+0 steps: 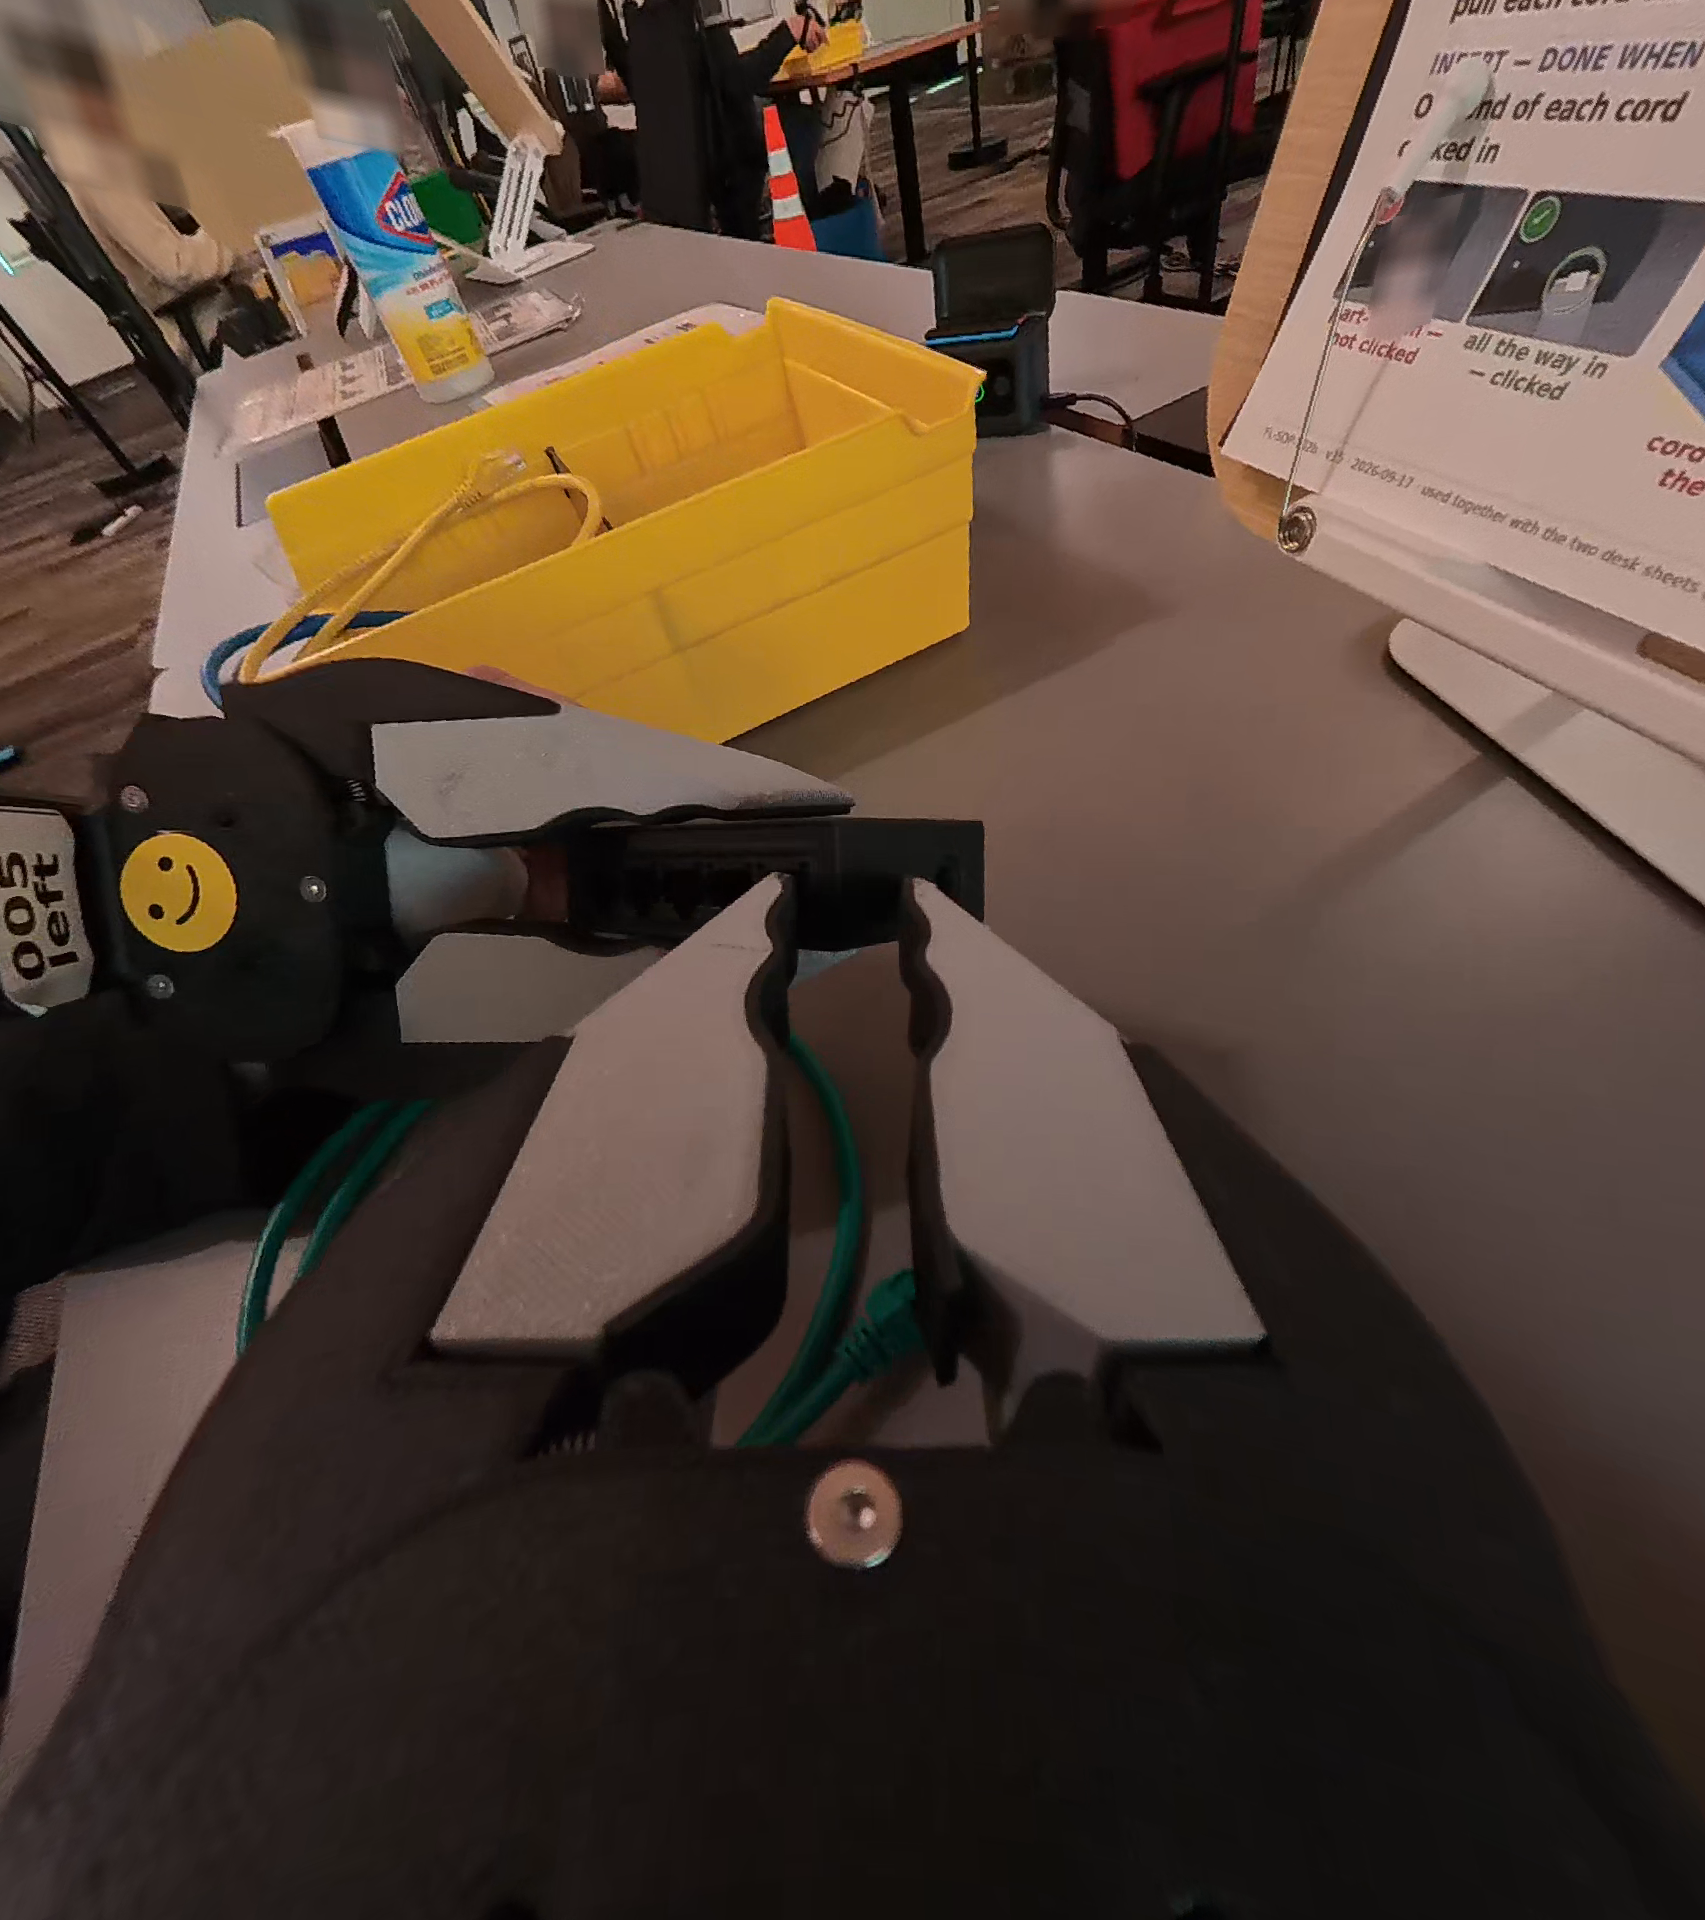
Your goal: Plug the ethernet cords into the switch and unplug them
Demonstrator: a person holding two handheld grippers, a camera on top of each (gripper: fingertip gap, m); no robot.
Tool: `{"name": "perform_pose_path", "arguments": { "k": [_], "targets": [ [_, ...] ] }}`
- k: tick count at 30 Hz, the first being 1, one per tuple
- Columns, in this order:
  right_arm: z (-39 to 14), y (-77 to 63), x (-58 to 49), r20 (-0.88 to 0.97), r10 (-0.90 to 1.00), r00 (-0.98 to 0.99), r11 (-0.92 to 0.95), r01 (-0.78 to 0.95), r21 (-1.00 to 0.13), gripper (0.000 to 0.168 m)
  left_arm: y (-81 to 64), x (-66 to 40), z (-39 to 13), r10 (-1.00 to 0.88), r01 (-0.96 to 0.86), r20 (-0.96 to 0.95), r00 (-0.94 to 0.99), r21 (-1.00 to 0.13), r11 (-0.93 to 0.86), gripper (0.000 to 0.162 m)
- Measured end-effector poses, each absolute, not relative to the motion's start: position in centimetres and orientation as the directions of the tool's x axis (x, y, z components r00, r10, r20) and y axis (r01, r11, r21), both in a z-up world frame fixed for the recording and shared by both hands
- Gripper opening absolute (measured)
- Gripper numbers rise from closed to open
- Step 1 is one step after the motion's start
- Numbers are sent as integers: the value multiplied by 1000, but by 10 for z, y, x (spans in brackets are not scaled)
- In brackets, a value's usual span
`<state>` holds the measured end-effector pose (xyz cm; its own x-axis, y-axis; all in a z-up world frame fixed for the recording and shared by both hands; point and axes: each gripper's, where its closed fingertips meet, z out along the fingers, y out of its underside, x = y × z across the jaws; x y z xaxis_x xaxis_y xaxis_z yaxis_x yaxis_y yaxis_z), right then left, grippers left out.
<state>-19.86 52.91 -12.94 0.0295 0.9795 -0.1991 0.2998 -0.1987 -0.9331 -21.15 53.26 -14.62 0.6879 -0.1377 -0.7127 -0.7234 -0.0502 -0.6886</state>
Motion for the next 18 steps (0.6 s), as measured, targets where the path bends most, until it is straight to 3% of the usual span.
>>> {"name": "perform_pose_path", "arguments": {
  "k": [7,12,18],
  "targets": [
    [-137,533,-202,79,989,129,24,384,-923,10,537,-220,-158,-121,-733,-723,681,-671,-117,26],
    [-134,533,-200,-114,989,92,-138,332,-933,11,537,-215,-154,-116,-717,-708,697,-693,-80,27],
    [-136,534,-201,-124,987,100,-150,333,-931,11,538,-221,-155,-85,-715,-710,699,-694,-87,31]
  ]
}}
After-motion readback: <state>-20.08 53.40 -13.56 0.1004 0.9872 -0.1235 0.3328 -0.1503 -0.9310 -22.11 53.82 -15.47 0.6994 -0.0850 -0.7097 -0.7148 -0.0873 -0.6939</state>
